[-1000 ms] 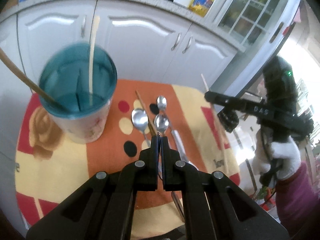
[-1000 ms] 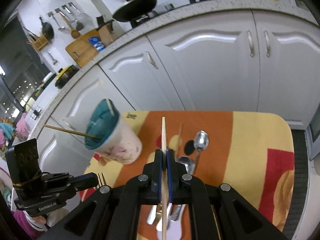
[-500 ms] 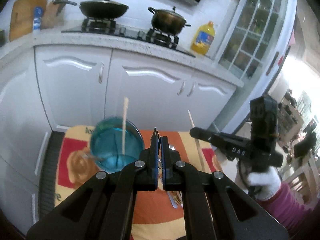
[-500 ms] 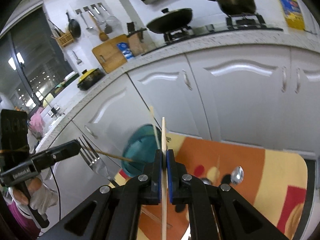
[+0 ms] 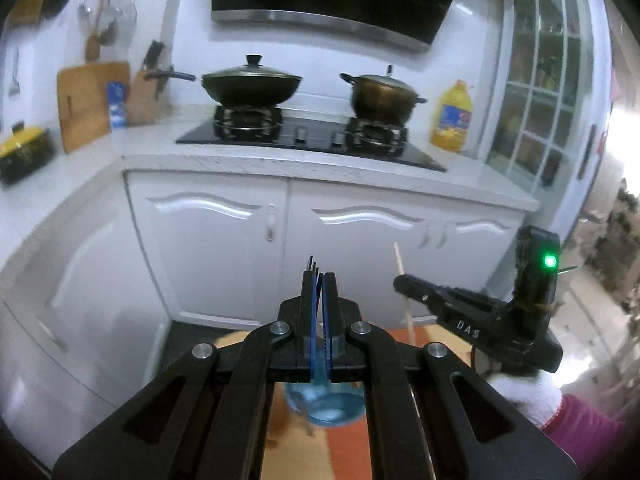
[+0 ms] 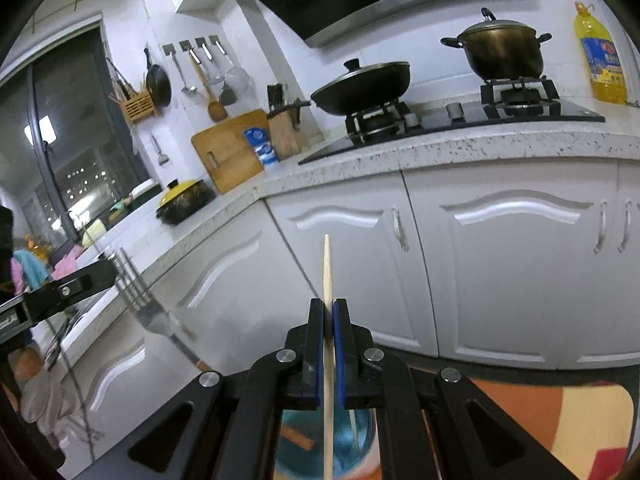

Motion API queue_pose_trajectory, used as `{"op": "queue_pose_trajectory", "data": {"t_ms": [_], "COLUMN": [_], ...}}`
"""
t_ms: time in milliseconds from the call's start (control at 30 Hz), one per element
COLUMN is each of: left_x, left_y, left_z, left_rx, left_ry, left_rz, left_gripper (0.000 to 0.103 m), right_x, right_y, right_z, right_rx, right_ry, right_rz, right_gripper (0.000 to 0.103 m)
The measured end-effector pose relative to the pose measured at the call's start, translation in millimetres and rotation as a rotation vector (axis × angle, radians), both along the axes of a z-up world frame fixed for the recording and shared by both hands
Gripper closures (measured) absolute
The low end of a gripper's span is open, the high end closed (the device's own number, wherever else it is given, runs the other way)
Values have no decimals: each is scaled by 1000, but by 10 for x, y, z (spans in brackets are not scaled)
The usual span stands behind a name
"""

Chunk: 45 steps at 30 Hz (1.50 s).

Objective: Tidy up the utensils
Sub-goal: 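Lift the right tool's chopstick while the left tool lifts the metal fork toward the cup, then lower the chopstick and fork into the floral cup and open both tools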

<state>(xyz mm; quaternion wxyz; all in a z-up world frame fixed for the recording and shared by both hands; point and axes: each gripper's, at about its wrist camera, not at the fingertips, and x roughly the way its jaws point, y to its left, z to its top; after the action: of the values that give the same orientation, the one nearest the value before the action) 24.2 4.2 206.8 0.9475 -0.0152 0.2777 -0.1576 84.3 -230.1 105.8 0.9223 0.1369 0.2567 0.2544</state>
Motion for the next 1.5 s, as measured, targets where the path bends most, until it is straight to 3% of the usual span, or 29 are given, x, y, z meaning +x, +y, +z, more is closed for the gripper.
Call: {"op": "queue_pose_trajectory", "data": {"t_ms": [333, 733, 933, 1067, 1133, 1200, 1300, 1500], "left_x": [484, 589, 594, 581, 567, 510, 426, 252], "left_y": [89, -79, -150, -105, -42, 21, 85, 136], "left_z": [-525, -846, -1009, -1030, -997, -930, -854, -737], "left_rx": [99, 103, 63, 9, -36, -53, -60, -64], "left_ry": [69, 139, 207, 223, 232, 223, 211, 194], "left_rz": [89, 47, 25, 42, 43, 53, 61, 83], "left_gripper": [102, 102, 101, 101, 95, 85, 75, 68], "right_x": [381, 269, 146, 194, 188, 149, 77, -61], "right_y": [191, 183, 219, 220, 189, 147, 93, 44], "right_z": [-248, -556, -651, -802, -837, -827, -779, -739], "right_rx": [31, -28, -75, -69, -62, -57, -53, -65], "right_ry": [-63, -35, 42, 165, 195, 195, 188, 194], "right_rz": [-61, -9, 52, 86, 84, 77, 71, 58], "right_gripper": [99, 99, 97, 95, 91, 77, 77, 76]}}
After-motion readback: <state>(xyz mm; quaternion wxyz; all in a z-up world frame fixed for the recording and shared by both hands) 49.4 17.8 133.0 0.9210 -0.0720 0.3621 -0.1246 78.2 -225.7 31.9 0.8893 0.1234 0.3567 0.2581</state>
